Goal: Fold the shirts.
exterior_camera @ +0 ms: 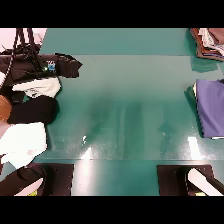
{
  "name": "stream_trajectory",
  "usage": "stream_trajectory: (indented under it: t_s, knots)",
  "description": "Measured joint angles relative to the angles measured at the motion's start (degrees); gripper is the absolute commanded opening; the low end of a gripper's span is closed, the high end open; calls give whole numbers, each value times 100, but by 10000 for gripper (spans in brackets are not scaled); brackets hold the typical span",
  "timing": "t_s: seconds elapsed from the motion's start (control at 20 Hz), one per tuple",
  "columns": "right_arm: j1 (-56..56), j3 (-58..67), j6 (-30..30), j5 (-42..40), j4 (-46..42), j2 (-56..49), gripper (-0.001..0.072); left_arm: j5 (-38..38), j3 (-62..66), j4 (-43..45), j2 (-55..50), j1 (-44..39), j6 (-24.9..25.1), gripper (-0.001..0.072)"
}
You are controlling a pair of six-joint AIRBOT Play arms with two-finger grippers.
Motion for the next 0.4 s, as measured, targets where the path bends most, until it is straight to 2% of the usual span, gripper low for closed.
stream_trajectory:
  t_s: [0.05,0.4]
  knots:
    - [339,44,0,-59,70,0,10,11,0,0,0,0,0,27]
    - [1945,129,-63,-389,201,2,17,72,0,-4,0,0,-2,27]
